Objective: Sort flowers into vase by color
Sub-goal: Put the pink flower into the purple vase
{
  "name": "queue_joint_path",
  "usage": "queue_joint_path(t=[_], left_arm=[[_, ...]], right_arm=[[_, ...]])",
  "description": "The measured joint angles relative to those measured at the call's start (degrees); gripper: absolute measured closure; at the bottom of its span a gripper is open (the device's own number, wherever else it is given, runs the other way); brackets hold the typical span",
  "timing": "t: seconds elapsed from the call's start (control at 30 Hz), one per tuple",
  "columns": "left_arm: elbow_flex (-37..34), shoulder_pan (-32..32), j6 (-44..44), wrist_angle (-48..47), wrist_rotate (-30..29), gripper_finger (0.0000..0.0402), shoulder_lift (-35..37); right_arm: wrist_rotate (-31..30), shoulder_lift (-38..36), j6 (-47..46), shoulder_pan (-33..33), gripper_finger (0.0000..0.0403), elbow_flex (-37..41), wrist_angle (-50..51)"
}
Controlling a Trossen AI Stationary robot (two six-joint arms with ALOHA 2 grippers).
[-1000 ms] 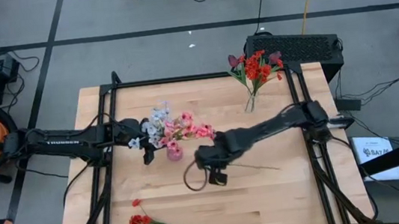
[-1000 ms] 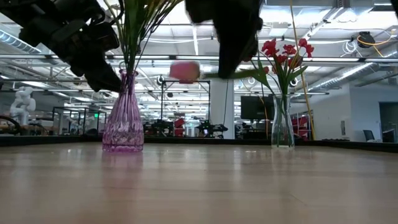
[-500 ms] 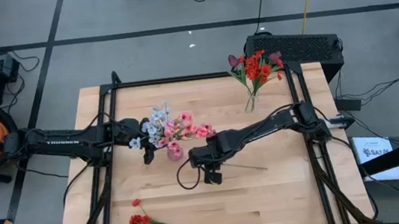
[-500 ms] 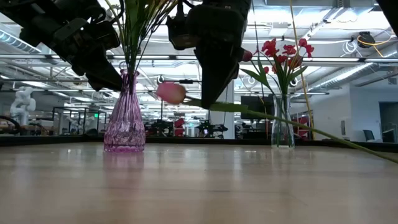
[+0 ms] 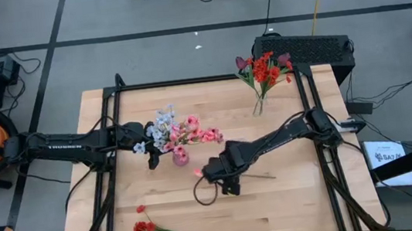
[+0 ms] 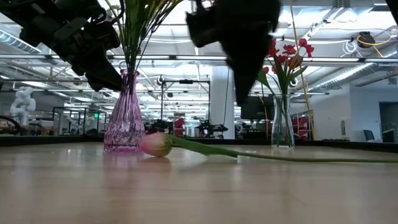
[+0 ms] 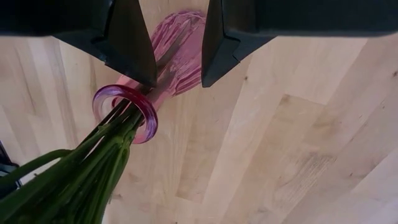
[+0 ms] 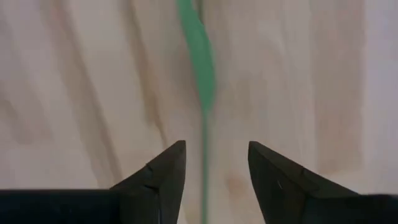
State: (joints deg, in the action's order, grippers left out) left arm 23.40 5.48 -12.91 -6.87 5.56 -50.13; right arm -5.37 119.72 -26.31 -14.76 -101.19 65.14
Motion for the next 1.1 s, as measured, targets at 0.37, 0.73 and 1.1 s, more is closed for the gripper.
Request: queue_joint_path(t=[0.37, 0.73, 1.1], left_arm=[[0.0, 0.0, -0.2, 0.0, 0.0, 0.0268, 0.0], [0.0, 0.0, -0.2, 0.0, 0.0, 0.0268, 0.0], [0.0, 0.0, -0.2, 0.0, 0.0, 0.0268, 0.0]], right_arm=[[-0.6, -2.9, -5.7, -7.9, 0.0258, 14.2, -1.8], [-0.6, -34.6, -17.5, -9.1, 0.0259, 50.3, -36.9], [-0.6, -33.7, -12.4, -8.2, 0.0269, 57.1, -48.3]])
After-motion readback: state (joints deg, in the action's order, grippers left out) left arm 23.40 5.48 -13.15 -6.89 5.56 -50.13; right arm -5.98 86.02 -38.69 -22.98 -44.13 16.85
